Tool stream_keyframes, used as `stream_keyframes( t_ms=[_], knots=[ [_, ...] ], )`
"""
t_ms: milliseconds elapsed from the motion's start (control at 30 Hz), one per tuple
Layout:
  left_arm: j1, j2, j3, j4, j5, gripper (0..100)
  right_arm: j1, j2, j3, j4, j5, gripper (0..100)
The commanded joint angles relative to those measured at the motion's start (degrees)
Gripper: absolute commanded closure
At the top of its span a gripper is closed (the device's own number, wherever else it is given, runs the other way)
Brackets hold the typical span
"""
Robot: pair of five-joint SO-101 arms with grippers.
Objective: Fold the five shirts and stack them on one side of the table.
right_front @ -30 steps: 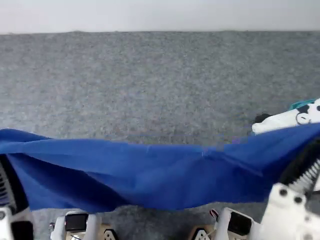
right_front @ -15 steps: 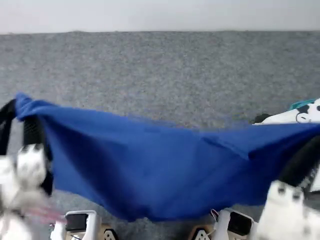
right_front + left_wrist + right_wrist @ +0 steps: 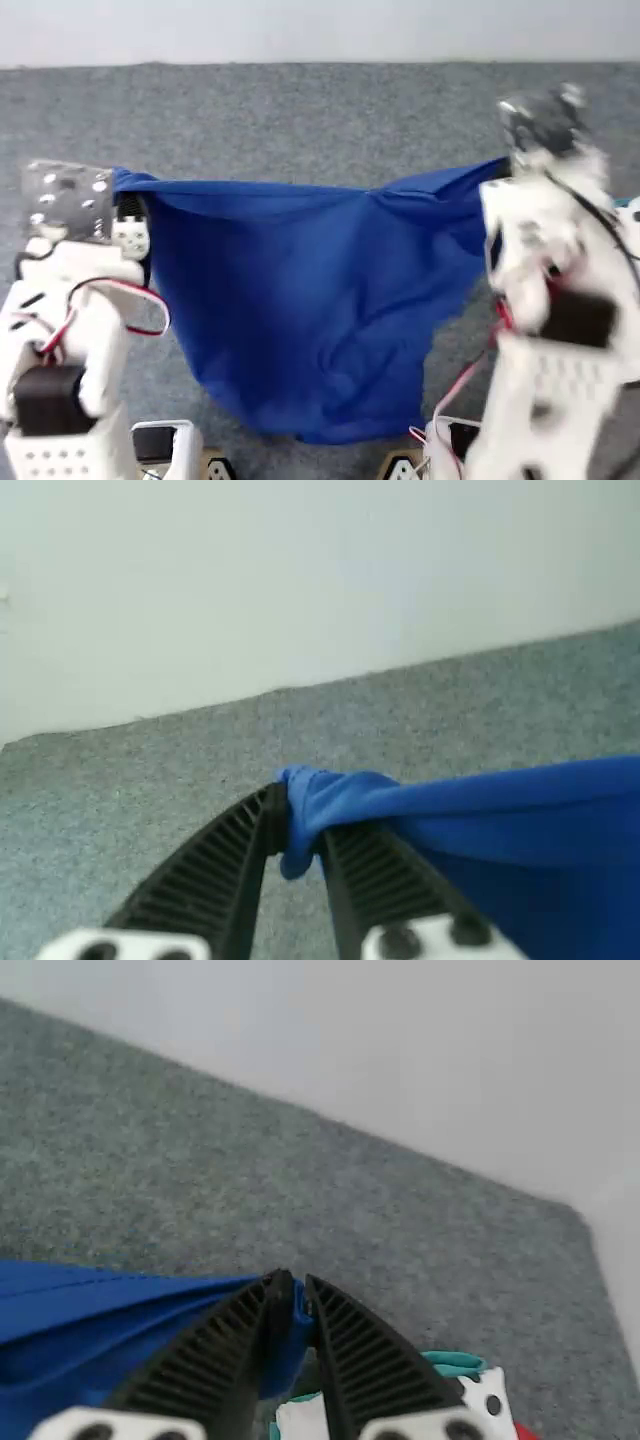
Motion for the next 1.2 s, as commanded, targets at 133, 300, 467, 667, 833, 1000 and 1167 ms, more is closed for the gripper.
stream_keyframes(
  t_ms=[133,300,467,667,833,1000,1167],
  knots=[
    [-6.8,14.2,0.6,-16.4,-1.1,99,-1.6,15.0,-1.8,-25.3,-9.2,98.8],
    [-8.0,32.4,-8.2,-22.7,-0.8,99,-2.9,29.5,-16.9,-27.6,-12.2,98.8],
    [-7.7,50.1,-25.5,-19.1,-0.7,99,-3.4,48.0,-41.8,-21.3,-12.0,98.8],
    [-8.1,67.6,-46.5,-9.1,-1.1,99,-3.4,69.1,-76.2,-11.8,-8.7,98.8],
    [-8.0,78.9,-58.5,-1.6,-1.1,99,-3.4,84.1,-97.1,-2.6,-6.2,98.8],
    [-7.6,86.9,-64.6,4.7,-1.1,99,-5.8,94.5,-107.6,14.9,-6.3,98.5],
    [-7.6,91.9,-68.0,9.0,-1.1,99,-13.0,102.5,-110.2,29.1,-6.0,97.2]
  ],
)
